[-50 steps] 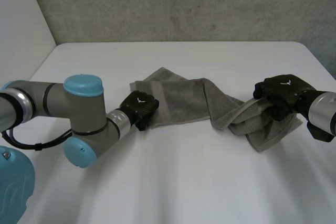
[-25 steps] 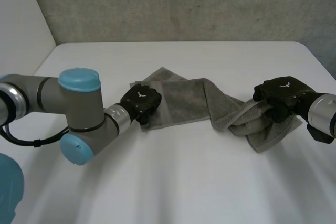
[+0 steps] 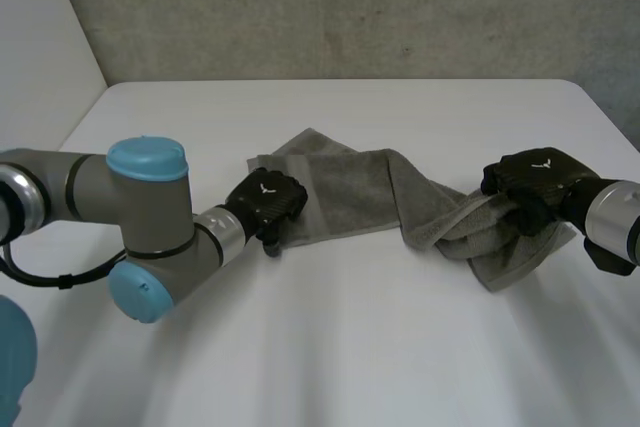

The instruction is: Fold the towel.

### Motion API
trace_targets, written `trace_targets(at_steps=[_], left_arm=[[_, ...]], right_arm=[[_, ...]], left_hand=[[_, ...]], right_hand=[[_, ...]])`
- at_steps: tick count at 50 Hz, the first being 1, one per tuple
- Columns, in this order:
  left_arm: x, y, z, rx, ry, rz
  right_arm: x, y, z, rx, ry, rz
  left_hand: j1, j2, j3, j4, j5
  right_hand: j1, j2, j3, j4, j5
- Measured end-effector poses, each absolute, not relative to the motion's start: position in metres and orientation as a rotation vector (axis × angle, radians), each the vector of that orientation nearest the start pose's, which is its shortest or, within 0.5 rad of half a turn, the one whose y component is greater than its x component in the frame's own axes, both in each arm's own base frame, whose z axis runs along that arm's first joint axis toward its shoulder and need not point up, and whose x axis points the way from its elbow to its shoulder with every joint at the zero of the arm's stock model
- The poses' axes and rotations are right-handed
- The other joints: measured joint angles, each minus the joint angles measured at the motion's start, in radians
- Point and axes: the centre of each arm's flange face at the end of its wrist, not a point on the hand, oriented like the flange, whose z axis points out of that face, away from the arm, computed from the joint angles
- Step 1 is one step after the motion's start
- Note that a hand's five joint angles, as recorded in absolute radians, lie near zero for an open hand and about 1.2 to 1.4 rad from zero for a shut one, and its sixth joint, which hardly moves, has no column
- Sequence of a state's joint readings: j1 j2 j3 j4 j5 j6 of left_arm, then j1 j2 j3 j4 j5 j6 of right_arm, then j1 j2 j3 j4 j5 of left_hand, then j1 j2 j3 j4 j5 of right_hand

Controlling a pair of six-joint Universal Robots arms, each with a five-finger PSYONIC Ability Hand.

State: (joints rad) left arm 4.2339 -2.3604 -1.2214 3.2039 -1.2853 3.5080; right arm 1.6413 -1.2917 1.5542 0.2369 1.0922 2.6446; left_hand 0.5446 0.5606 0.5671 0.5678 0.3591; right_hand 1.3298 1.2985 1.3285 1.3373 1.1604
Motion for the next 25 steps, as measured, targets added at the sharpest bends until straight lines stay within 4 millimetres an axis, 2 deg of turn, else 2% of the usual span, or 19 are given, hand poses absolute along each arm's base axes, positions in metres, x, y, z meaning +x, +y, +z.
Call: trace_targets(at_steps=[5,25], left_arm=[[-0.334,-0.302,0.113,1.421,2.491,-1.902],[-0.343,-0.318,0.111,1.404,2.466,-1.953]], right_arm=[[0.195,-0.290,0.215,-1.039,2.280,-1.559],[0.195,-0.292,0.212,-1.039,2.283,-1.551]], left_hand=[[0.000,0.000,0.000,0.000,0.000],[0.004,0.000,0.000,0.000,0.017]], right_hand=[[0.000,0.000,0.000,0.000,0.000],[0.000,0.000,0.000,0.000,0.000]])
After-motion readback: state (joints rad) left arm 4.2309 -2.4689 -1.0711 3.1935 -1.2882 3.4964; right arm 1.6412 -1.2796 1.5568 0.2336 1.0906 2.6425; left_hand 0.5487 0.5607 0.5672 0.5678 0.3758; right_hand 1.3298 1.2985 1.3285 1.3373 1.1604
